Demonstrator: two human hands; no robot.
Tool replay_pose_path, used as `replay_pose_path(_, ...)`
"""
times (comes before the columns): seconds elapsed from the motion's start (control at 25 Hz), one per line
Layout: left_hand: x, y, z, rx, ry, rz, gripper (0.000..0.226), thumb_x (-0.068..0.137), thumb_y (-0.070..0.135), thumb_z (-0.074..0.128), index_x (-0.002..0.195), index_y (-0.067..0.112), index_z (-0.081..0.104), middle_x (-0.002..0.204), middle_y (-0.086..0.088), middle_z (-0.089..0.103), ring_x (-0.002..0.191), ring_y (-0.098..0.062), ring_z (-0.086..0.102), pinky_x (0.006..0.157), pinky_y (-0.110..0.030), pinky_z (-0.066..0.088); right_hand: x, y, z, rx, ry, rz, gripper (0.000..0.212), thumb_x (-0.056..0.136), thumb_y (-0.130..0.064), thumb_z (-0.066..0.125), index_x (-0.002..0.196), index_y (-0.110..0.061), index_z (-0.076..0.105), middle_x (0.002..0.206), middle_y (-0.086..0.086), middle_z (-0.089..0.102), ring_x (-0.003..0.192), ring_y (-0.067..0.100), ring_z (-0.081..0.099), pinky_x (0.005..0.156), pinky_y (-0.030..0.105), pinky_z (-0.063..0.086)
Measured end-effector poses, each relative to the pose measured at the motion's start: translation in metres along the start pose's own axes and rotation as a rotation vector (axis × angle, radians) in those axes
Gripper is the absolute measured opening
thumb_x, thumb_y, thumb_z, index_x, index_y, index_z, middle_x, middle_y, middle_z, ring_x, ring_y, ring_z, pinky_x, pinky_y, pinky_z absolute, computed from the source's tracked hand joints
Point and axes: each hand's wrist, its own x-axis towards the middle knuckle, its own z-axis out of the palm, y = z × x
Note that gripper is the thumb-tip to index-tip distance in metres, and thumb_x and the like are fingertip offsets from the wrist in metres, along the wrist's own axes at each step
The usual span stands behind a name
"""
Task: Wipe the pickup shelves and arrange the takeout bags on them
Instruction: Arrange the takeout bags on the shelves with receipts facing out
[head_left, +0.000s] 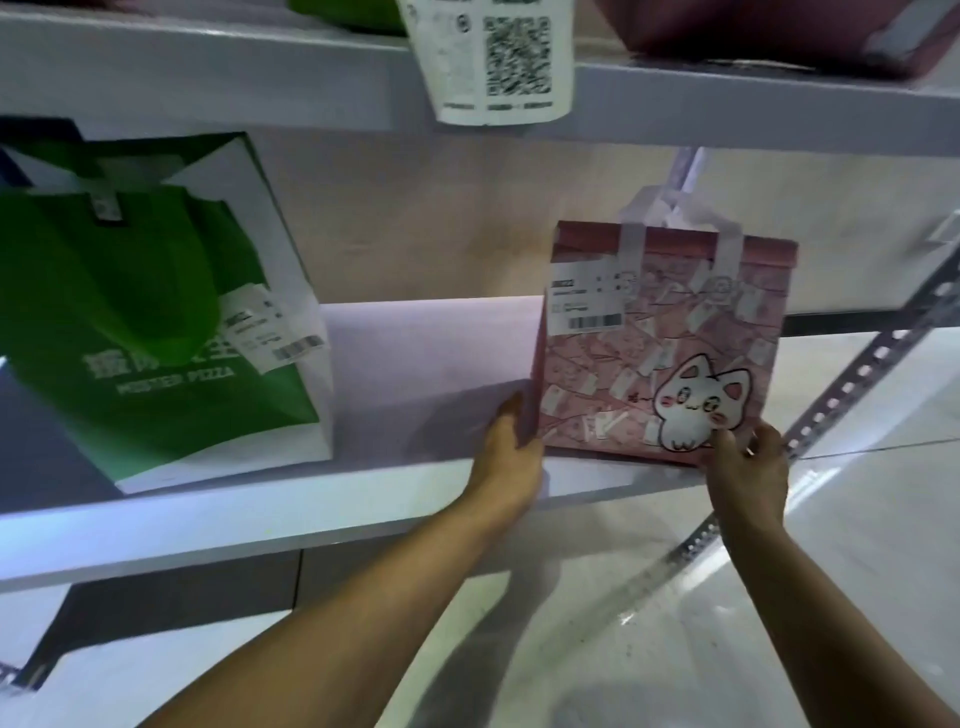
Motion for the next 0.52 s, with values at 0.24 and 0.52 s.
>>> replay_pose_path(0.24,0.002,-0.003,-0.022,-0.009,0.073,0.061,0.038,0.099,0.017,0.049,0.134,0.031,0.049,0.128,0.009,0.06,0.112,-0.011,0.055,0.103,-0.028,0.044,0.001,-0.011,0.044,0.076,-0.222,0.013,0.037,0.098,-0.03,0.046,0.127,-0.007,0.05,0.116,0.018,0.059,0.097,0.035,0.06,0.07,0.037,0.048)
replay_pose_path(0.52,0.003,-0.026,-0.069,0.061,0.21,0.054,0.048,0.095,0.011,0.051,0.14,0.028,0.045,0.134,0.001,0.06,0.118,-0.02,0.058,0.103,-0.028,0.044,-0.017,-0.031,0.094,0.046,-0.338,-0.002,0.044,0.098,-0.029,0.049,0.137,-0.01,0.044,0.133,0.013,0.056,0.12,0.033,0.053,0.102,0.048,0.045)
